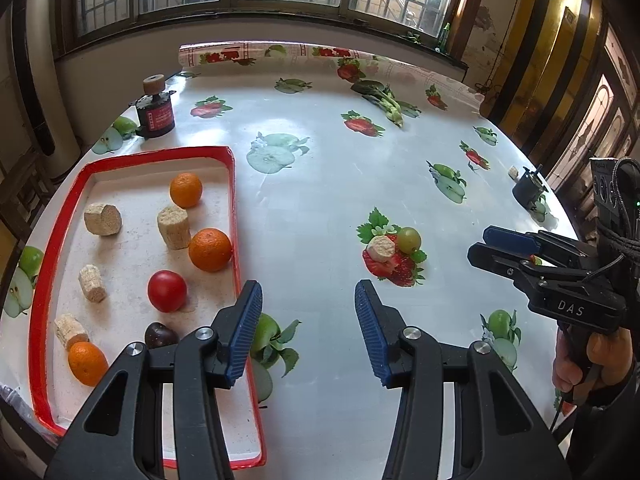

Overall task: Organize fruits
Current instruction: 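Move both open tools back to the last items on the cloth, then grasp the green tomato with the right tool while the left grasps a round bread piece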

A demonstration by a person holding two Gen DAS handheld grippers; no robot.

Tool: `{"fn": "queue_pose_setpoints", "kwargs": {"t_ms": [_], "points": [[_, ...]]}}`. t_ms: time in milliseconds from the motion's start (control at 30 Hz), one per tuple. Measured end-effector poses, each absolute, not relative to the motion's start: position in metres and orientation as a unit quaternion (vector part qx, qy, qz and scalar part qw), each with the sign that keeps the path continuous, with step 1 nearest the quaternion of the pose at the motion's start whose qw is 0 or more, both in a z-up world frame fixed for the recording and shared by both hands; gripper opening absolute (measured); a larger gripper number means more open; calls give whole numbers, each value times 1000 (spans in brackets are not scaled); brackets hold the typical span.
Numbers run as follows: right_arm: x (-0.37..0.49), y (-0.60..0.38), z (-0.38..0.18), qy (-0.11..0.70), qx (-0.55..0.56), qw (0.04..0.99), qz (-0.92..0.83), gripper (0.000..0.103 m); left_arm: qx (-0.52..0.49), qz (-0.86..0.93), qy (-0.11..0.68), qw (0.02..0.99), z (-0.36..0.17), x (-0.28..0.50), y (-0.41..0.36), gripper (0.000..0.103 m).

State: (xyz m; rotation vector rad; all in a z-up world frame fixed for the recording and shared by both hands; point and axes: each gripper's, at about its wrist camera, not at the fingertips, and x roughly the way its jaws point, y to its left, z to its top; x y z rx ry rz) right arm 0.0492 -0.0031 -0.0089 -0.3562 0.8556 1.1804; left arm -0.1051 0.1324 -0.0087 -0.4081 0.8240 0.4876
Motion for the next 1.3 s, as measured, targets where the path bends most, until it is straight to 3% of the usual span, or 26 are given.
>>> {"fn": "queue_pose_setpoints", "kwargs": {"t_ms": [733,767,833,967,1233,1300], "points": [[80,-9,-28,411,-149,731,523,51,-172,186,453,855,-56,-10,114,46],[81,-9,-28,412,-149,731,523,51,-175,183,455,854,-58,-8,115,45],[83,-8,-30,414,-147,731,523,51,-182,176,458,852,-64,-4,118,26],[85,-3,-32,416,-146,728,524,51,-191,166,454,854,-66,-8,122,16],[74,30,-44,421,-164,711,539,50,-198,169,440,859,-59,-23,131,12],[73,41,-48,426,-169,707,539,50,-197,169,437,861,-56,-27,131,5]]}}
